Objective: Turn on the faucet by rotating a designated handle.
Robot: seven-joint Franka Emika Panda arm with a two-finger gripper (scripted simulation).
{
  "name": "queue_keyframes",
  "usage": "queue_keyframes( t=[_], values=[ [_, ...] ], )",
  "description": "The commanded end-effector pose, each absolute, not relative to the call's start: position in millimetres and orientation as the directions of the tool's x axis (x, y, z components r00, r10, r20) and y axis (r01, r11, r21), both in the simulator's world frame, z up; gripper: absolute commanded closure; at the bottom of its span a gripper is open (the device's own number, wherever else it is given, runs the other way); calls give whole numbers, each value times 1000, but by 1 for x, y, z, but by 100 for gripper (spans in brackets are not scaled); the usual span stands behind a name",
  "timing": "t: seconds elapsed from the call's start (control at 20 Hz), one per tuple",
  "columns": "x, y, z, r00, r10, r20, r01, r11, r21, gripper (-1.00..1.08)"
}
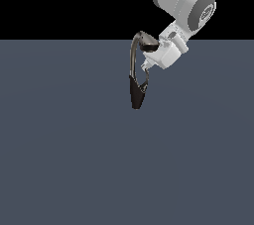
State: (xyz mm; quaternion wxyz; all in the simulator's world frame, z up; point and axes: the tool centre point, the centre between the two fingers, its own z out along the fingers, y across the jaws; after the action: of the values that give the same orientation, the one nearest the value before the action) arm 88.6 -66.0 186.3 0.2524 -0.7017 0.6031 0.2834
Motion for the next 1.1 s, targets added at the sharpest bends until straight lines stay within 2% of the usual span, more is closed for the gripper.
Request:
queue_keyframes(
  t=[0.0,0.65,0.75,1.05],
  values=[
    [81,-69,184,109,-702,-703,-989,-146,-8,108],
    [40,-84,173,111,-698,-707,-988,-153,-4,108],
    [50,-77,182,131,-698,-704,-987,-160,-24,108],
    [35,-110,149,117,-698,-706,-988,-155,-9,108]
  ],
)
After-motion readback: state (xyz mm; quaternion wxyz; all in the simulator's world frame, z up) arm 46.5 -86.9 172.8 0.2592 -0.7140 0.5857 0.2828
